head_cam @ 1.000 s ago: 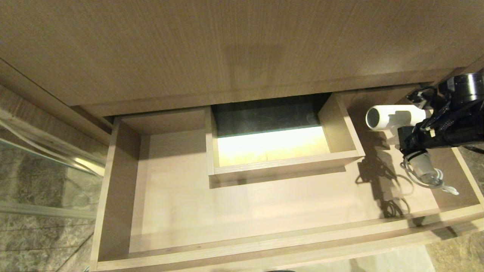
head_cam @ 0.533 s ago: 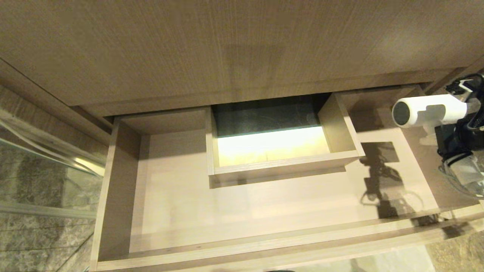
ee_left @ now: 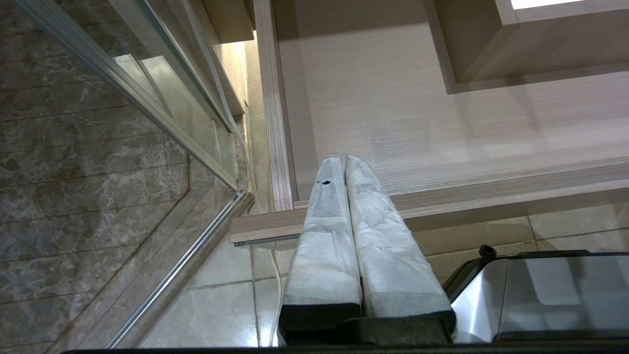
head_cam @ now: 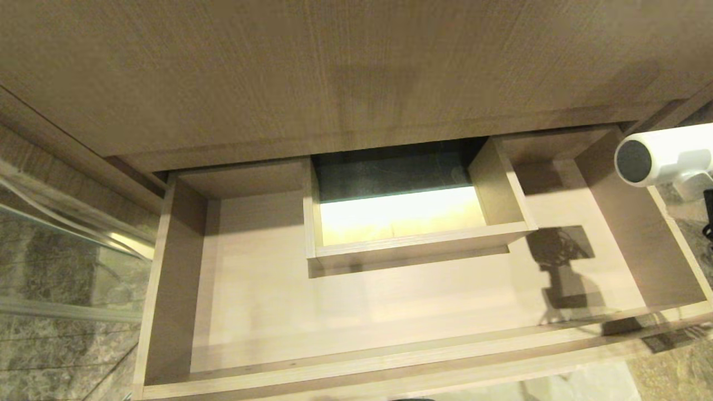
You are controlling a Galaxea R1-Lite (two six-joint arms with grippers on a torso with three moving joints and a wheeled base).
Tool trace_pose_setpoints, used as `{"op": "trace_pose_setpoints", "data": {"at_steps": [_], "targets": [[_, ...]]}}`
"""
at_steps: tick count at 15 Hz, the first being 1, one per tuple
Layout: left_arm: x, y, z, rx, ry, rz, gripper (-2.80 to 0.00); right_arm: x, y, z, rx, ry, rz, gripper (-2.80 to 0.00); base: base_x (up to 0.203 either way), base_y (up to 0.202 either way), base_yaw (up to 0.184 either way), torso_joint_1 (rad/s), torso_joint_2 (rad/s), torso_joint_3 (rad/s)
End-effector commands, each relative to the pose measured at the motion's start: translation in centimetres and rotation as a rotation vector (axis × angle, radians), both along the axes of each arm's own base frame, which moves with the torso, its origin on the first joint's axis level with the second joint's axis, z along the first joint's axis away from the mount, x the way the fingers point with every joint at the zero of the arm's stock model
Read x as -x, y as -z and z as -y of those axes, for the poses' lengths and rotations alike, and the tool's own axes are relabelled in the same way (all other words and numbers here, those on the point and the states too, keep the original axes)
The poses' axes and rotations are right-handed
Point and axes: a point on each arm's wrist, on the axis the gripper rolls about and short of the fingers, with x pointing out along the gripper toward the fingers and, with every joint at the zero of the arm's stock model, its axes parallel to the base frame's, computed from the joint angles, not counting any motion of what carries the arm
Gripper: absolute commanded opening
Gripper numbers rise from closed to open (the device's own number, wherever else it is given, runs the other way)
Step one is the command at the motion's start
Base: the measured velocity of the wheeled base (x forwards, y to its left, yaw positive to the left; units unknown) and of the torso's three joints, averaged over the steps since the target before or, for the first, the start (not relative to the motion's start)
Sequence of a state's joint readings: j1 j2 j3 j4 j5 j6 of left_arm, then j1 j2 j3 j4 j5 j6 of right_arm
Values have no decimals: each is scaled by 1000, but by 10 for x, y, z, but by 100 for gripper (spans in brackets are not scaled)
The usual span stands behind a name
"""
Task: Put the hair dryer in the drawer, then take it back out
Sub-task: Place it on the countertop
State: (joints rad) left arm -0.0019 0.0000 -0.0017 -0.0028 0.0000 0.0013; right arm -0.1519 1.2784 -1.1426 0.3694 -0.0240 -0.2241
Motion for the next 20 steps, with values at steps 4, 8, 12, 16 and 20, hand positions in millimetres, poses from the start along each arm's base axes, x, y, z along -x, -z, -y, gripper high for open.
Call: {"op": "trace_pose_setpoints", "data": {"at_steps": [4,8,12,16,20], "targets": [[0,0,0,0,0,-1,-280,51,-17,-8,23,0,83,-280,0,0,0,0,0,0],[0,0,0,1,0,0,-280,69,-21,-10,57,-13,91,-280,0,0,0,0,0,0],[0,0,0,0,0,-1,-280,74,-29,-11,71,-8,144,-280,0,0,0,0,0,0],[0,0,0,1,0,-1,-280,84,-32,-12,88,-11,176,-280,0,0,0,0,0,0],[0,0,0,0,0,-1,-280,103,-36,-15,97,-8,229,-280,0,0,0,0,0,0]]}}
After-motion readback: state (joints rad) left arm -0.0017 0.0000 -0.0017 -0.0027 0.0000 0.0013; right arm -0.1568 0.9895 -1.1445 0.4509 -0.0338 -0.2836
